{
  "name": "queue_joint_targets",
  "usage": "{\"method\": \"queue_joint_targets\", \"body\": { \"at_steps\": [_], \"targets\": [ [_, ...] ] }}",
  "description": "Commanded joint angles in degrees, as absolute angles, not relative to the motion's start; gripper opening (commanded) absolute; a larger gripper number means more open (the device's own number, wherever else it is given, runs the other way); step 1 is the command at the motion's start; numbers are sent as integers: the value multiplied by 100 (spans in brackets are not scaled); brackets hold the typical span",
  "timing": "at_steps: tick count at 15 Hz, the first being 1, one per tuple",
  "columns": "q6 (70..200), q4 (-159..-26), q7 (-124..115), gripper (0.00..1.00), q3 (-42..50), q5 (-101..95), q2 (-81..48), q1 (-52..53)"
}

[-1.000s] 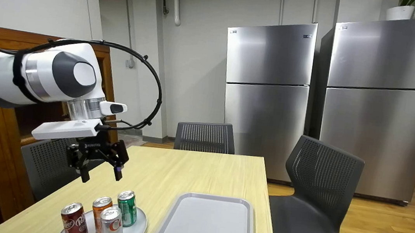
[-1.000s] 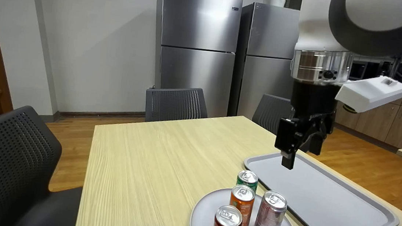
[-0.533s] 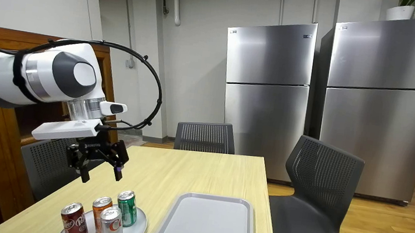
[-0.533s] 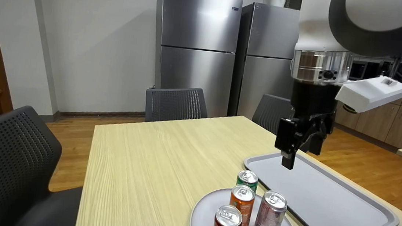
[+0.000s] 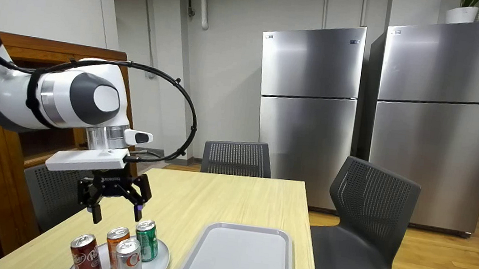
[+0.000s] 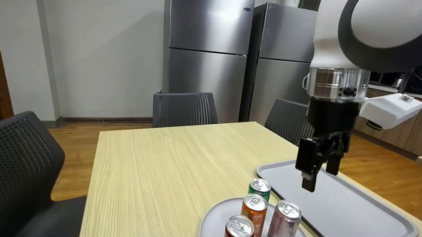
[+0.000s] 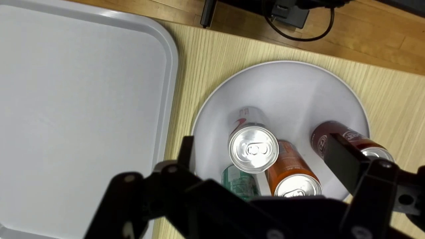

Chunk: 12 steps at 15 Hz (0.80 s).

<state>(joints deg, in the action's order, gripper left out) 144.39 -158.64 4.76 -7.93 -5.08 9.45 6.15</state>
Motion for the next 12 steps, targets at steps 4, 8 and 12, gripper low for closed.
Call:
{"method": "queue_joint_targets", "body": {
  "at_steps": [4,8,12],
  "targets": [
    [14399,-15511,1101,100,-663,-643,241,639],
    [14390,-15319,1014,100,-699,-1101,-108,637],
    [14393,-15132,956,100,-694,-1661,-404,666]
  ]
}}
